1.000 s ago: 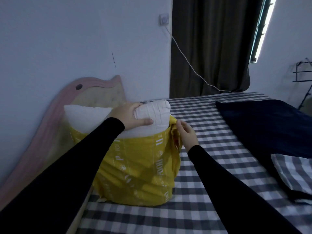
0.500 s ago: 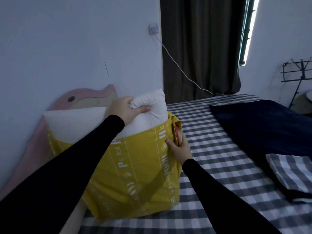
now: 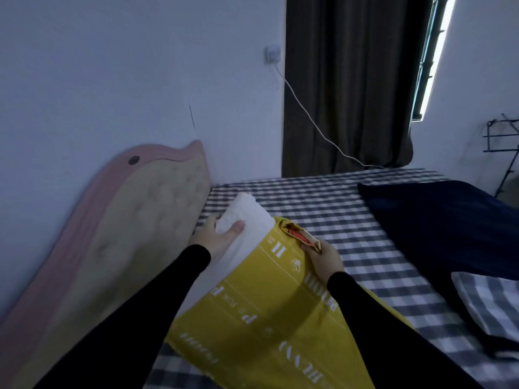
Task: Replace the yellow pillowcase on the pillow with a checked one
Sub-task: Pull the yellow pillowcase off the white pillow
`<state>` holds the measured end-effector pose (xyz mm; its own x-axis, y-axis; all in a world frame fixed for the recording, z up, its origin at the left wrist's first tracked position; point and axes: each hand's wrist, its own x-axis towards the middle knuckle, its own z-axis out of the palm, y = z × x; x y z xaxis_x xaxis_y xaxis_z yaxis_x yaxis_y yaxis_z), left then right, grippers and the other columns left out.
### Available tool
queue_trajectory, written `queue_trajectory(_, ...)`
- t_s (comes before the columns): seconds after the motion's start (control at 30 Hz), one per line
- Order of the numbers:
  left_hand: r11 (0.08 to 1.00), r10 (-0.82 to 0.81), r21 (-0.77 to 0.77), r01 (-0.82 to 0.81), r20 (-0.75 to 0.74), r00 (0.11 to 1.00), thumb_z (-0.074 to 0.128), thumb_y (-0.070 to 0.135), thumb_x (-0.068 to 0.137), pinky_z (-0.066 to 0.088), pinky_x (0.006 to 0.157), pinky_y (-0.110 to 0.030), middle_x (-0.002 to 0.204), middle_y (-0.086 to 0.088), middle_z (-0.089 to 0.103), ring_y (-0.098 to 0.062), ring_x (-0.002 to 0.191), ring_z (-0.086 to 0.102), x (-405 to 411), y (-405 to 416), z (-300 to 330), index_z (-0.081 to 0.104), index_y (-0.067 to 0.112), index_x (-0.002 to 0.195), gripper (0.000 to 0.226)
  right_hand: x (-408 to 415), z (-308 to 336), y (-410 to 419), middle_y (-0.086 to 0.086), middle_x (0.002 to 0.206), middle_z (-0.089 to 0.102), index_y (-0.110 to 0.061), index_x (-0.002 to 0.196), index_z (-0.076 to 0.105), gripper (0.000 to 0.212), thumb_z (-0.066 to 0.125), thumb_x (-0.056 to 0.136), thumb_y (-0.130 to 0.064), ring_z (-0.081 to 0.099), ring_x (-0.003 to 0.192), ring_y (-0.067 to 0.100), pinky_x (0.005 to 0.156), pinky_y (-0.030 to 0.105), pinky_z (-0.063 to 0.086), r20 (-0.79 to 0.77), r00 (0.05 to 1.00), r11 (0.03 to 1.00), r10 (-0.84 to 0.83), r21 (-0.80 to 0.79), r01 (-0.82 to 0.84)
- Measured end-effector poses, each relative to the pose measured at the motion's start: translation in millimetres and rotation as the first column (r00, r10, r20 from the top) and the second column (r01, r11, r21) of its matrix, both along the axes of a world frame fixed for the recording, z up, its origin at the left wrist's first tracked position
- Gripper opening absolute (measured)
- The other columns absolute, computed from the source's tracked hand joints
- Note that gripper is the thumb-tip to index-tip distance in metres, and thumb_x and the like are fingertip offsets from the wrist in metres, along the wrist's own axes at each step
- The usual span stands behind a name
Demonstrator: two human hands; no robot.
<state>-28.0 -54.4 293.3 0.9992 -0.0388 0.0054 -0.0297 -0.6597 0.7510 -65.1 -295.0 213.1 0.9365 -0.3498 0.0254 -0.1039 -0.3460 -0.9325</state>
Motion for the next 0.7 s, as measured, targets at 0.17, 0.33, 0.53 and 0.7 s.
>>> queue_trajectory(0.17, 0.982, -0.188, 0.076, 0.174, 0.271, 0.944, 0.071, 0.071, 0.052, 0.038, 0.095, -0.028, 0.128, 0.013, 0.049, -0.011, 0.120, 0.048, 13, 1, 20, 0.044, 0.032, 0.134, 0.096, -4, 9, 3, -0.005, 0.083, 0.067, -0.023, 0.094, 0.065, 0.011, 0.061, 0.091, -0.033, 0.061, 0.077, 0.008, 0.063, 0.019, 0.043, 0.051, 0.995, 0.996, 0.084, 0.032, -0.086)
queue_trajectory(0.33, 0.637, -0.536, 0.739, 0.220, 0.220, 0.815, 0.028, 0.104, 0.030, 0.024, 0.107, -0.036, 0.134, 0.008, 0.049, -0.021, 0.129, 0.034, 25, -5, 23, 0.058, 0.036, 0.120, 0.117, -12, 3, 8, -0.012, 0.080, 0.068, -0.028, 0.088, 0.066, 0.017, 0.065, 0.086, -0.044, 0.064, 0.076, 0.002, 0.065, 0.018, 0.046, -0.049, 0.969, 0.970, 0.243, 0.026, -0.242)
queue_trajectory(0.53, 0.619, -0.474, 0.736, 0.273, 0.073, 0.878, 0.026, 0.105, 0.022, 0.037, 0.084, -0.030, 0.108, 0.009, 0.059, -0.017, 0.101, 0.047, 20, 12, 20, 0.055, 0.039, 0.104, 0.109, -7, 2, 20, 0.000, 0.098, 0.069, -0.014, 0.099, 0.071, 0.056, 0.041, 0.092, -0.061, 0.062, 0.096, 0.019, 0.091, 0.034, 0.046, -0.135, 0.962, 0.970, 0.238, 0.085, -0.228)
queue_trajectory(0.7, 0.774, -0.387, 0.551, 0.313, 0.021, 0.922, 0.076, 0.075, 0.042, 0.039, 0.070, -0.026, 0.086, 0.019, 0.056, -0.010, 0.087, 0.050, 5, 22, 14, 0.058, 0.035, 0.095, 0.069, 1, -11, 35, 0.000, 0.112, 0.053, -0.035, 0.083, 0.061, 0.010, 0.070, 0.083, -0.037, 0.053, 0.097, 0.012, 0.086, 0.027, 0.041, -0.042, 0.928, 0.927, 0.371, -0.045, -0.372)
